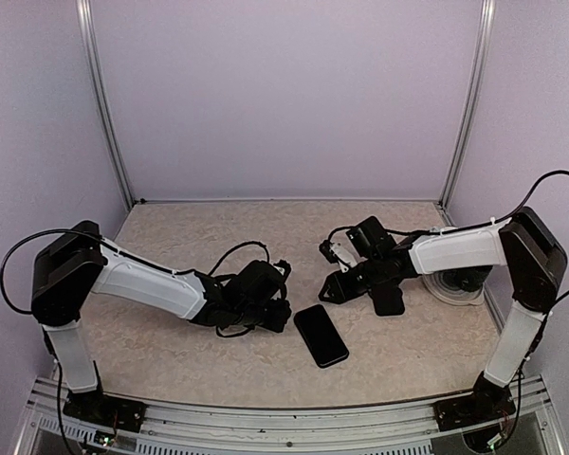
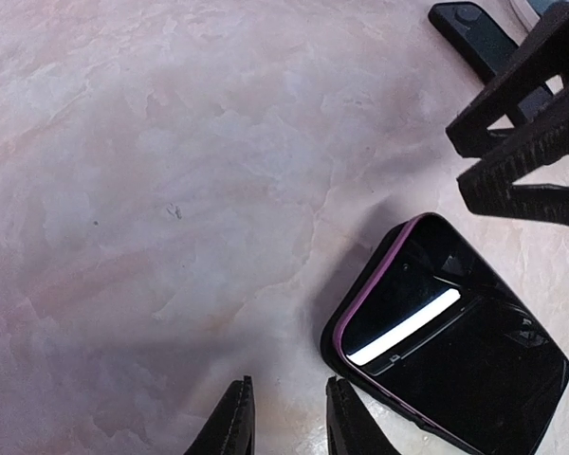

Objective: Put the phone into the phone case

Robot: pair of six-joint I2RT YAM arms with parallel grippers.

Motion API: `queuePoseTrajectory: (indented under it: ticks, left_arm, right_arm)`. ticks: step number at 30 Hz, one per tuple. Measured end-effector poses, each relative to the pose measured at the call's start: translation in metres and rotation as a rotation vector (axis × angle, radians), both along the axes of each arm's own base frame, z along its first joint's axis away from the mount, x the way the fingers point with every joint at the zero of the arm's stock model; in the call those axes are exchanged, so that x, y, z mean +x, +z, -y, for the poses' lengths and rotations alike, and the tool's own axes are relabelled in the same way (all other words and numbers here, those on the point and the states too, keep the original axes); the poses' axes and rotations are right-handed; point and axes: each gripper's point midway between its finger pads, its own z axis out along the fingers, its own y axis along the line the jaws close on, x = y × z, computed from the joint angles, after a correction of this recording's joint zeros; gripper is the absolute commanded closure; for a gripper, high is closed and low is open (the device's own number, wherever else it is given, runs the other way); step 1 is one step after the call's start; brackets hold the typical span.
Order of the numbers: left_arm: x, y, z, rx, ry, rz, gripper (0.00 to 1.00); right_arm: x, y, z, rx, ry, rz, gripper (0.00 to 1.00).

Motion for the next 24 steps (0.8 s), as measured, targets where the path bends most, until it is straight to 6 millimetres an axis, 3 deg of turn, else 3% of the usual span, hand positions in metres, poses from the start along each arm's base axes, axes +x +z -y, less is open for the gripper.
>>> queuePoseTrajectory:
  ticks: [9, 13, 20, 24]
  left_arm:
    - [-0.021, -0.017, 0.01, 0.021, -0.04, -0.043, 0.74]
    - [-0.028, -0.027, 0.014, 0.034, -0.057, -0.059, 0.74]
    - [-0.025, -0.028, 0.017, 0.037, -0.052, -0.058, 0.75]
    - [-0.024, -0.028, 0.018, 0.049, -0.052, -0.063, 0.75]
  right_arm:
    - [-0.01, -0.027, 0.0, -0.005, 0.033, -0.082, 0.75]
    - [-0.015, -0.029, -0.001, 0.02, 0.038, -0.096, 0.81]
    - [-0.02, -0.028, -0.004, 0.076, 0.036, -0.099, 0.93]
    - [-0.021, -0.027, -0.002, 0.096, 0.014, -0.088, 0.95]
